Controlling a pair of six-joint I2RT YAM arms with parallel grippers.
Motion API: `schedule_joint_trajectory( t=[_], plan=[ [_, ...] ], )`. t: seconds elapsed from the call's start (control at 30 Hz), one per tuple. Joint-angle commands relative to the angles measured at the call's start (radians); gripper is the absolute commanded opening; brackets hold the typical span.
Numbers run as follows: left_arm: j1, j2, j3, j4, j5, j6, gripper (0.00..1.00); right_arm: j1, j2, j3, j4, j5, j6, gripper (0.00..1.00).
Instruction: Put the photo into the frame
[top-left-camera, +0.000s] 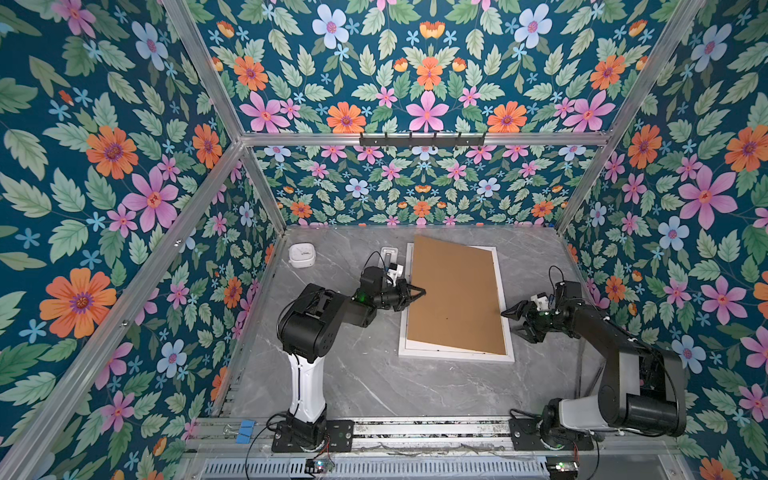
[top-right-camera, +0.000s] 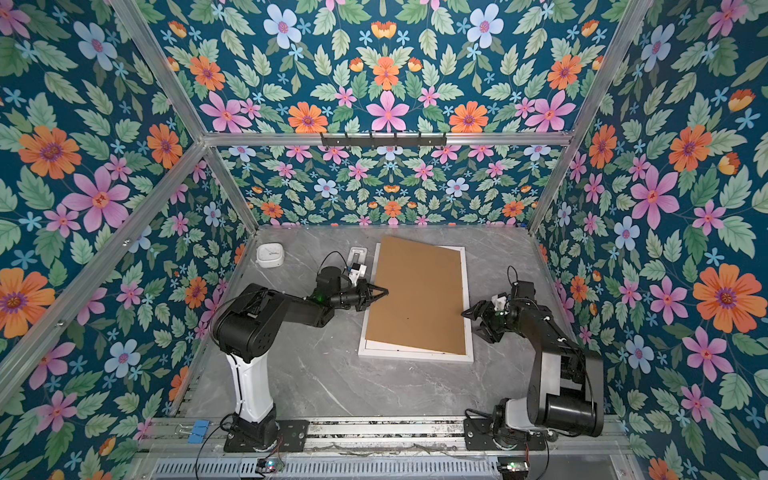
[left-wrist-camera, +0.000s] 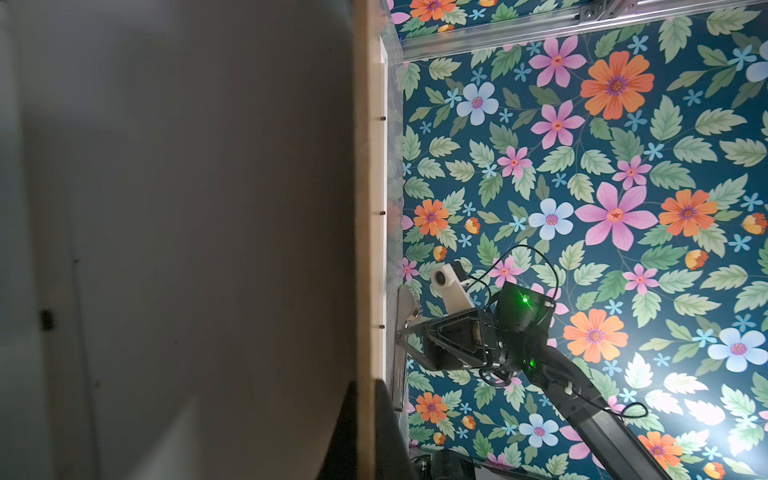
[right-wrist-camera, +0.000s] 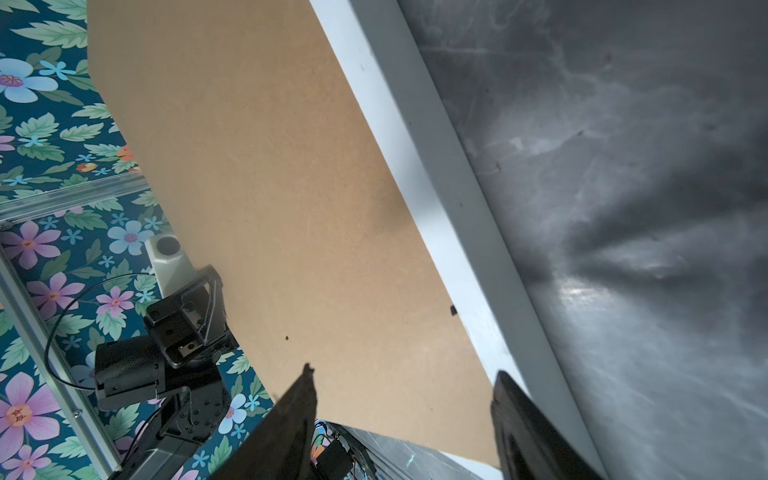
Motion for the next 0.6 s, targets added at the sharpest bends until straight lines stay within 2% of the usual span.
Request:
schedule_joint_trajectory(
  t=[0.0,0.27,0.57],
  plan=[
    [-0.002,-0.004,0.007,-0.119,-0.027,0.105,0.07,0.000,0.003,0.011,0.011,-0.008,-0.003,0.67],
    [-0.005,-0.023,0.071,-0.352,-0.080,0.250,0.14,0.000,0.008,0.003,0.007,-0.008,-0.012,0.67],
    [-0.031,-0.019,0.126,-0.489,-0.124,0.310,0.17,0.001,0.024,0.001,0.012,-0.013,-0.013,0.67]
  ],
)
